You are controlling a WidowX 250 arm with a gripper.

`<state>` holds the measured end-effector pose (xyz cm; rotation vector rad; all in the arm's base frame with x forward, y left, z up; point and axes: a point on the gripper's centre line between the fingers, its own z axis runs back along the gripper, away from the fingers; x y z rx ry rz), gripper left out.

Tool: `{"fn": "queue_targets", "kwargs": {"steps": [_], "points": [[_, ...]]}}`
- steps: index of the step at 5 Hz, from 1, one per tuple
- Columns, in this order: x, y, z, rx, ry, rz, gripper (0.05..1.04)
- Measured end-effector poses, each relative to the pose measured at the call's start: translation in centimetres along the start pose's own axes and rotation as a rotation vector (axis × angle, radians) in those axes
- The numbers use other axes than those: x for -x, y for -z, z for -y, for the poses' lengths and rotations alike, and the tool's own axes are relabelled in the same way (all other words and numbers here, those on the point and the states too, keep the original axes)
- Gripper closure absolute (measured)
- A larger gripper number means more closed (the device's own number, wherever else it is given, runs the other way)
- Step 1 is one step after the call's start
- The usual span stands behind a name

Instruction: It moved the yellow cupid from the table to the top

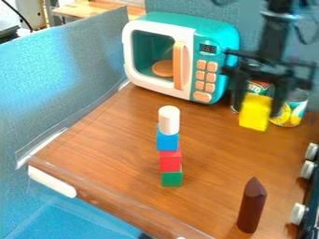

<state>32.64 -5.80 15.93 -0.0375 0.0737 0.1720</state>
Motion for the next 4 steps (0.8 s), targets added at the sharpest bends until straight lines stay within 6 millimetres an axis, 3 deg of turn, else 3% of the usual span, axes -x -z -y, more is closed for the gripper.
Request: {"fn": "queue_targets", "kwargs": {"steps": [2,4], "points": [[1.1,-1.0,-2.9,0.101,0.026,0.011,0.507],[1.9,-1.2,-5.3,0.053,0.082,0.029,0.507]]}}
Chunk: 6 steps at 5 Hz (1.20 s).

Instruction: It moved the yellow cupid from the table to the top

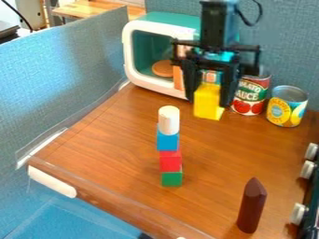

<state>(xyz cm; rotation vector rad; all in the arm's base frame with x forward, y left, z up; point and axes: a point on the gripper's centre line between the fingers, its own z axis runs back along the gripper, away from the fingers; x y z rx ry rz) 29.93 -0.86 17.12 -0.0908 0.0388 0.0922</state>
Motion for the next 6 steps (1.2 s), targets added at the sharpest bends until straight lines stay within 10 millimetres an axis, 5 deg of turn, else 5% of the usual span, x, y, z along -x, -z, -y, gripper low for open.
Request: {"fn": "queue_targets", "kwargs": {"steps": [2,4,6], "points": [[0.1,0.1,-2.3,-0.113,-0.043,0.022,0.507],[1.0,-0.1,-6.2,-0.029,-0.186,0.028,0.507],[1.0,0.5,-6.8,0.007,-0.201,0.01,0.507]]}}
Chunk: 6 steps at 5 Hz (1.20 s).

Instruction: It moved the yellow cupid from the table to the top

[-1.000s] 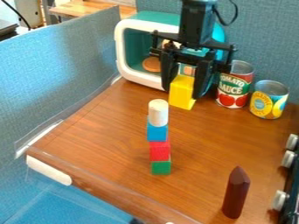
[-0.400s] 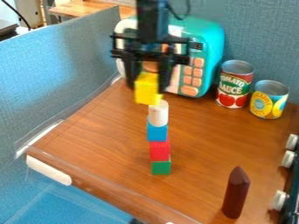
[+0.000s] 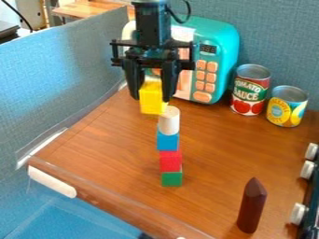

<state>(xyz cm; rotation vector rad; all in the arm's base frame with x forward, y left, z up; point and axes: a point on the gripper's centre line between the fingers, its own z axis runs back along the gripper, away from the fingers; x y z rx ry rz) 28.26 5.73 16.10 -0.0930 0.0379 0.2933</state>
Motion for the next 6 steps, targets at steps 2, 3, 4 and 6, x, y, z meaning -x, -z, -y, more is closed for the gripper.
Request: {"fn": "queue_targets", "kwargs": {"steps": [2,3,4,6], "points": [[-1.4,0.2,1.3,-0.038,0.033,-0.018,0.507],[-2.2,-0.2,2.0,-0.049,0.04,-0.007,0.507],[-2.7,0.0,2.1,-0.054,0.016,-0.023,0.508],[-2.6,0.0,1.6,-0.067,0.022,-0.034,0.507]]}}
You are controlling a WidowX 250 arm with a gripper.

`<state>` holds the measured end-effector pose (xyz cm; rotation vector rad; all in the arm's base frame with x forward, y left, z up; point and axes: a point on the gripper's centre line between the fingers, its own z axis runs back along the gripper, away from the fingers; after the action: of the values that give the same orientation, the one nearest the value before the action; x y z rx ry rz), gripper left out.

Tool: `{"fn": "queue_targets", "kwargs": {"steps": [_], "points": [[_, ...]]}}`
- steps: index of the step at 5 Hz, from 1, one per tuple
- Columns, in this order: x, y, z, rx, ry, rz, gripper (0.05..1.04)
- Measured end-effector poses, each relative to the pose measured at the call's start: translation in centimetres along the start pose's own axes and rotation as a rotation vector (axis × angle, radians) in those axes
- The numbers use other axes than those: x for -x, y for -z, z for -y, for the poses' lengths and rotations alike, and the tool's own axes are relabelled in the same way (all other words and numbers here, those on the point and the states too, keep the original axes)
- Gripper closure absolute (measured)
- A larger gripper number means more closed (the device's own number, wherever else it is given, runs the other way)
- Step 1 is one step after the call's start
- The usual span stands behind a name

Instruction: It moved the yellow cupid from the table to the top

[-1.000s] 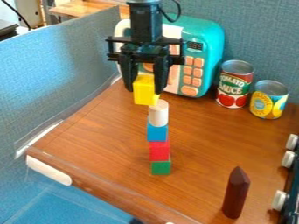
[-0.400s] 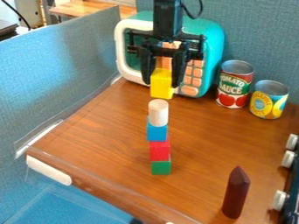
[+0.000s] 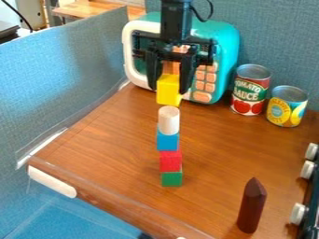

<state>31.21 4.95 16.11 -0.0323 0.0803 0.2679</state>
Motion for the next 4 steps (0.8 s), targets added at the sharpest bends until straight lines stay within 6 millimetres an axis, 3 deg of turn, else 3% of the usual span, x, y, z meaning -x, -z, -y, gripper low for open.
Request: {"fn": "queue_targets", "kwargs": {"steps": [3,4], "points": [[0.3,1.5,0.1,-0.046,0.03,-0.025,0.507],[0.3,1.6,0.4,-0.042,0.029,-0.024,0.447]]}}
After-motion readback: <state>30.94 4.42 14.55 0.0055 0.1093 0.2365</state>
